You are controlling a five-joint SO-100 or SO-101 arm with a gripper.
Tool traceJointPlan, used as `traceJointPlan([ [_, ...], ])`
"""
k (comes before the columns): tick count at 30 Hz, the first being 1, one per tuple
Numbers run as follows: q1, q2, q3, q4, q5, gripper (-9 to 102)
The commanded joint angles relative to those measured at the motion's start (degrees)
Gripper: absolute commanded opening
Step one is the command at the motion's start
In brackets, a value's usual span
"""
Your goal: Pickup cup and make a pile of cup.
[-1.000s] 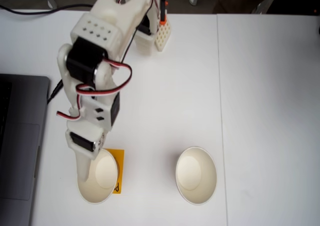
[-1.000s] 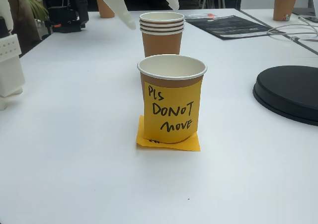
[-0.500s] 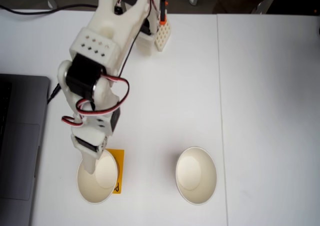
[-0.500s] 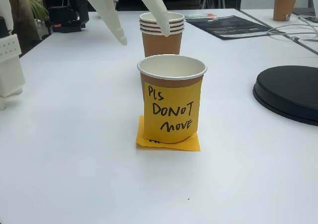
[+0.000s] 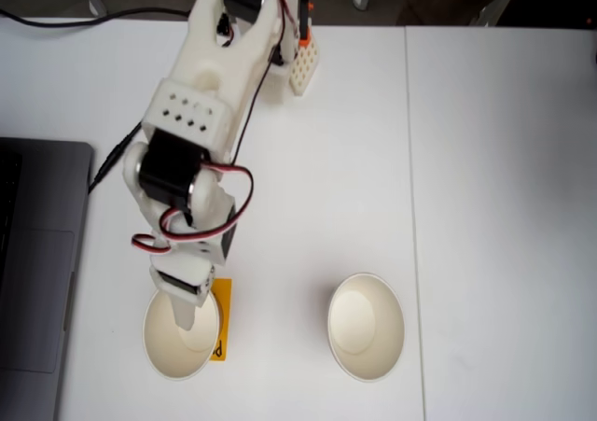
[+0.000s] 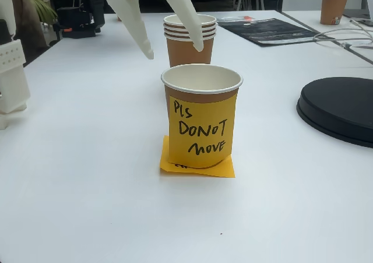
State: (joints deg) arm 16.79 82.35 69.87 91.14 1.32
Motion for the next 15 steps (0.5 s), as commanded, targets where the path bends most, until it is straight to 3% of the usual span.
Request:
traceJointPlan([
  [1,0.0,0.44,-5.1,-0.35,-0.09,28],
  [15,0.88,-3.52,-5.19,-0.62,-0.09,28],
])
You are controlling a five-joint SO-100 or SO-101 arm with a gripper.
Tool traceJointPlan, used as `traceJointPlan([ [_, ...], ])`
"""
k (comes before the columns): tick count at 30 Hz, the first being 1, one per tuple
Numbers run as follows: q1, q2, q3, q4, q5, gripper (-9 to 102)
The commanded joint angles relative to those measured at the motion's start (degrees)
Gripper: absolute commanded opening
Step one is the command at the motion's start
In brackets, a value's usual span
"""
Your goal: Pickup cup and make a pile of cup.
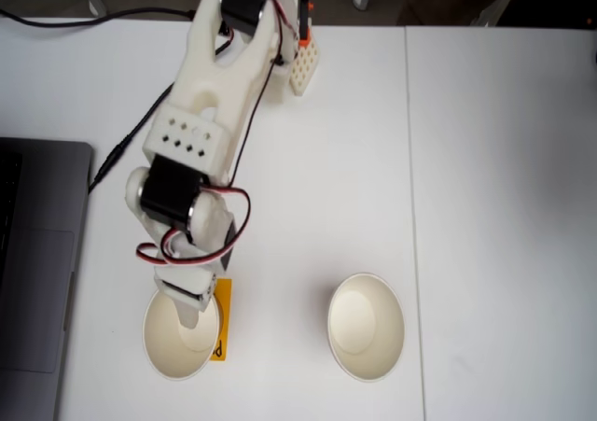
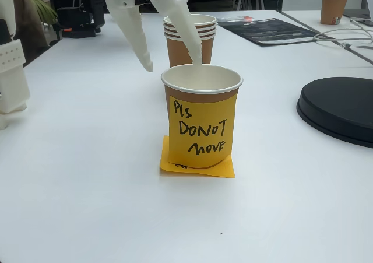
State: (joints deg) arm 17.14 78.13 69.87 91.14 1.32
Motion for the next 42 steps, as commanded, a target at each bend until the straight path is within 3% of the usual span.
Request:
traceJointPlan([
  [1,0.53,0.35,-5.19,-0.62,-0.09,28],
  [18,2.99,-5.89,-9.67,-9.58,-0.18,28],
  [38,3.08,-4.04,2.11,-10.11,-0.18,27],
  [42,2.99,-4.04,2.11,-10.11,-0.18,22],
])
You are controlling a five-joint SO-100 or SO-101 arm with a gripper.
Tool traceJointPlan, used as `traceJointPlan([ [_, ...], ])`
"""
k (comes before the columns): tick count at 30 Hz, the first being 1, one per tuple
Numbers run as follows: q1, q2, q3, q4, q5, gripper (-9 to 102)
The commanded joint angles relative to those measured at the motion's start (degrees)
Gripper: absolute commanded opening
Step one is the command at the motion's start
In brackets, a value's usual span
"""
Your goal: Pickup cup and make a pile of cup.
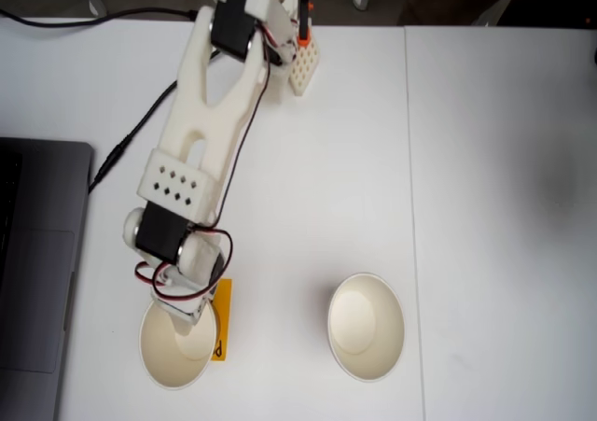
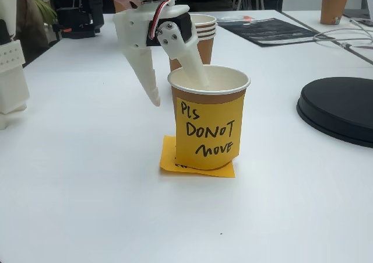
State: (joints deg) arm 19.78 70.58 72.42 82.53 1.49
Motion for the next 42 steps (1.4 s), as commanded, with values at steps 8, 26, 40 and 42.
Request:
traceJointPlan([
  [8,0.35,3.52,-0.44,-1.49,-0.26,1],
  [26,0.44,6.24,-0.53,-1.49,-0.26,-7],
  [40,-0.53,19.95,-0.44,-1.58,-0.26,-7],
  [42,-0.53,21.62,-0.44,-1.58,-0.26,-7],
])
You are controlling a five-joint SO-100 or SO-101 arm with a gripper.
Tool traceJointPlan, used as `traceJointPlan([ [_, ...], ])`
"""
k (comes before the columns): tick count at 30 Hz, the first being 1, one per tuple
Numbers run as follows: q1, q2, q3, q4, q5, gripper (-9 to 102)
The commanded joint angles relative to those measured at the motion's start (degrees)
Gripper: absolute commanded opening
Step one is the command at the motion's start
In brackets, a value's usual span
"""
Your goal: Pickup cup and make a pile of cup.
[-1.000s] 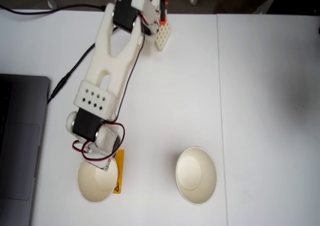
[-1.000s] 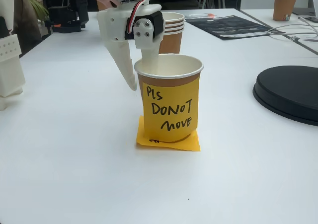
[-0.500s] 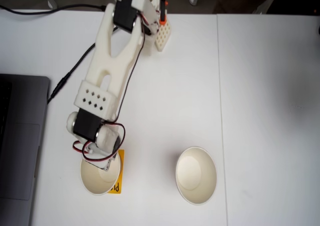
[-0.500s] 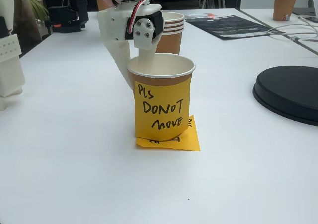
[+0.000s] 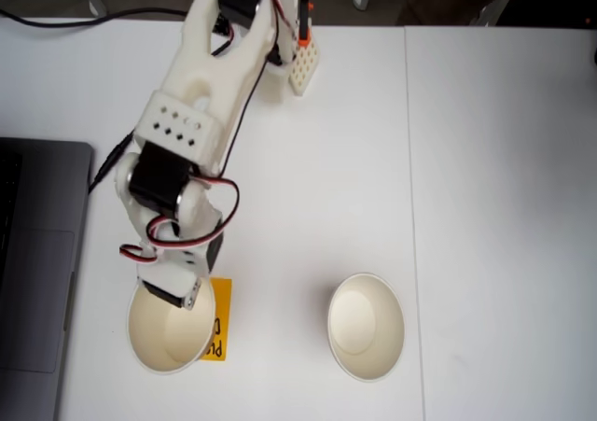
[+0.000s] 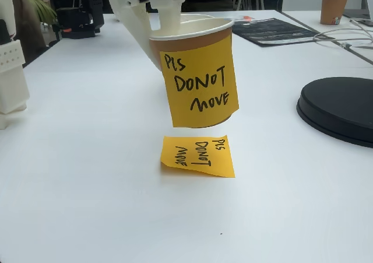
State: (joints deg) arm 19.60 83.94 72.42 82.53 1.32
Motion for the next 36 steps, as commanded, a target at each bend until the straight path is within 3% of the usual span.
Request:
traceJointPlan([
  [1,-0.7,9.14,-0.44,-1.58,-0.09,-7],
  [22,-18.54,28.56,-1.58,-1.58,-0.09,-7],
  [36,-32.78,29.79,-12.13,-0.79,-0.09,-7],
])
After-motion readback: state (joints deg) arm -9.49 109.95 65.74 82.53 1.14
